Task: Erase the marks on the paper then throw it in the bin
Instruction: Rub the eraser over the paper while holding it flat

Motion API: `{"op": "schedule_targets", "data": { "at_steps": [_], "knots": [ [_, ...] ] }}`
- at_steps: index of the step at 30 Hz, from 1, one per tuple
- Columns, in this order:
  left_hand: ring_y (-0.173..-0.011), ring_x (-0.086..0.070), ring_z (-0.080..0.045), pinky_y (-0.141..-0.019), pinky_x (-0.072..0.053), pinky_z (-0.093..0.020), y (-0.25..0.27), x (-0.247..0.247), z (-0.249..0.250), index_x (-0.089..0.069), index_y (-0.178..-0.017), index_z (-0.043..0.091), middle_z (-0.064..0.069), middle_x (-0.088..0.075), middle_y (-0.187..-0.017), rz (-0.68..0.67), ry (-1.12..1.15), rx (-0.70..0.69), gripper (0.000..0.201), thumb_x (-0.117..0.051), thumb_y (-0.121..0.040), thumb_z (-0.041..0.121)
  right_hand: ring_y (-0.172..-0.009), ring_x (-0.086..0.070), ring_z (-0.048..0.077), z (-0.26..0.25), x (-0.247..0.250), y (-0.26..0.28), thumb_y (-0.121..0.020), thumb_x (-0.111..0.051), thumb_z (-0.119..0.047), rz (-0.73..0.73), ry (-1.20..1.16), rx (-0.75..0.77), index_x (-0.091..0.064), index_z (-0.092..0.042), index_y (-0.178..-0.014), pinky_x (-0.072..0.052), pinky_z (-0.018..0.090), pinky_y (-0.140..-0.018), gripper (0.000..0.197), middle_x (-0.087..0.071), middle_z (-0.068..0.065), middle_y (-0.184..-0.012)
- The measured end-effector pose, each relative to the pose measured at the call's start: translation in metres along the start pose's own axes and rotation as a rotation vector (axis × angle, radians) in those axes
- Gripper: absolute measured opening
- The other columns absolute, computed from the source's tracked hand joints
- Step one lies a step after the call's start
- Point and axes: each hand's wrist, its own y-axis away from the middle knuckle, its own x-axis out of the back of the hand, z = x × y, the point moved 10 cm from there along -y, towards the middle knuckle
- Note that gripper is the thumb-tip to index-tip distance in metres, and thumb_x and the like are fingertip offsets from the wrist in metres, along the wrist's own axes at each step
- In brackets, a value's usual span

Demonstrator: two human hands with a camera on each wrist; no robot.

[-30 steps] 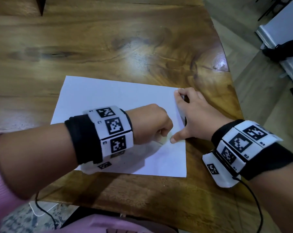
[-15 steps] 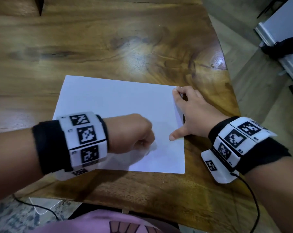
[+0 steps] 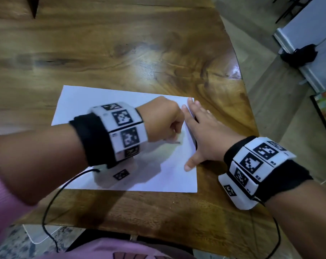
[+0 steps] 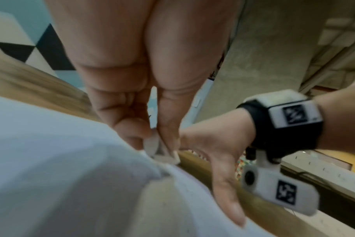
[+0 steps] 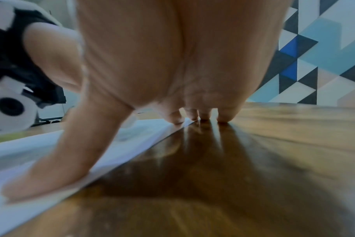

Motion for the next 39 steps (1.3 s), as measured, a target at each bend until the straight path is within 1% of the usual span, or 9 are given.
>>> {"op": "schedule_targets", "data": {
  "at_steps": [4,9,14,19,25,28,31,34,39],
  "knots": [
    [-0.077,-0.052,-0.020,-0.069,-0.037,-0.025,-0.005,-0.014,0.005,-0.065,-0.086,0.010,-0.008,-0.070,-0.090,0.021,0.000,0.029,0.010,-0.062,-0.079,0.015,-0.139,0.031,0.018,0.001,-0.001,0.000,-0.050,-0.080,-0.059,0.003,-0.021,0.000,0.024,-0.012,-0.144,0.011,0.033,-0.117,0.147,0.037,0.006,-0.149],
    [-0.067,-0.047,-0.016,-0.062,-0.031,-0.023,0.023,-0.044,0.016,-0.066,-0.076,0.012,-0.006,-0.068,-0.080,-0.117,0.000,-0.155,0.007,-0.060,-0.079,0.016,-0.139,0.031,0.019,0.001,-0.002,0.000,-0.049,-0.080,-0.061,-0.001,-0.015,0.005,0.024,-0.010,-0.144,0.009,0.035,-0.118,0.149,0.036,0.008,-0.150],
    [-0.073,-0.048,-0.016,-0.058,-0.023,-0.019,-0.010,-0.010,0.007,-0.066,-0.086,0.010,-0.008,-0.068,-0.086,0.065,-0.007,-0.051,0.011,-0.060,-0.078,0.015,-0.139,0.031,0.019,0.001,-0.002,-0.001,-0.049,-0.080,-0.060,0.000,-0.018,0.003,0.026,-0.012,-0.143,0.011,0.035,-0.118,0.149,0.037,0.007,-0.149],
    [-0.070,-0.056,-0.022,-0.063,-0.039,-0.026,0.028,-0.052,0.023,-0.065,-0.074,0.012,-0.004,-0.064,-0.073,-0.215,0.013,-0.221,0.009,-0.063,-0.079,0.019,-0.139,0.031,0.020,0.002,-0.002,-0.001,-0.048,-0.080,-0.061,-0.002,-0.019,0.006,0.025,-0.010,-0.143,0.009,0.037,-0.118,0.151,0.037,0.008,-0.149],
    [-0.073,-0.051,-0.019,-0.065,-0.033,-0.023,0.001,-0.030,0.017,-0.065,-0.082,0.011,-0.007,-0.065,-0.084,-0.074,-0.007,-0.160,0.007,-0.060,-0.078,0.014,-0.139,0.030,0.021,0.000,-0.002,0.000,-0.049,-0.080,-0.060,0.002,-0.016,0.006,0.024,-0.010,-0.144,0.010,0.035,-0.118,0.149,0.036,0.009,-0.149],
    [-0.070,-0.056,-0.023,-0.062,-0.041,-0.027,0.029,-0.052,0.020,-0.064,-0.072,0.014,-0.006,-0.064,-0.076,-0.195,0.008,-0.267,0.010,-0.056,-0.076,0.017,-0.139,0.031,0.020,0.001,-0.002,0.000,-0.049,-0.080,-0.061,0.001,-0.016,0.006,0.024,-0.010,-0.144,0.010,0.035,-0.118,0.149,0.036,0.009,-0.149],
    [-0.072,-0.059,-0.016,-0.060,-0.044,-0.022,0.053,-0.067,0.005,-0.067,-0.077,0.016,0.001,-0.065,-0.081,-0.343,0.001,-0.209,0.010,-0.058,-0.076,0.011,-0.139,0.031,0.019,0.001,-0.003,0.000,-0.050,-0.079,-0.060,-0.001,-0.019,0.004,0.025,-0.011,-0.143,0.010,0.035,-0.118,0.149,0.037,0.008,-0.149],
    [-0.068,-0.053,-0.012,-0.062,-0.036,-0.019,0.035,-0.052,0.010,-0.066,-0.075,0.016,0.004,-0.060,-0.074,-0.245,0.025,-0.218,0.005,-0.062,-0.077,0.014,-0.139,0.031,0.020,0.000,-0.002,0.000,-0.049,-0.080,-0.059,0.003,-0.016,0.000,0.025,-0.011,-0.143,0.010,0.036,-0.118,0.149,0.036,0.009,-0.149],
    [-0.070,-0.054,-0.024,-0.064,-0.040,-0.028,0.023,-0.043,0.019,-0.064,-0.074,0.011,-0.010,-0.063,-0.079,-0.136,-0.013,-0.249,0.007,-0.058,-0.078,0.011,-0.139,0.032,0.020,0.000,-0.002,0.000,-0.050,-0.080,-0.060,-0.003,-0.024,0.004,0.025,-0.011,-0.143,0.012,0.035,-0.117,0.149,0.037,0.008,-0.149]
  ]
}}
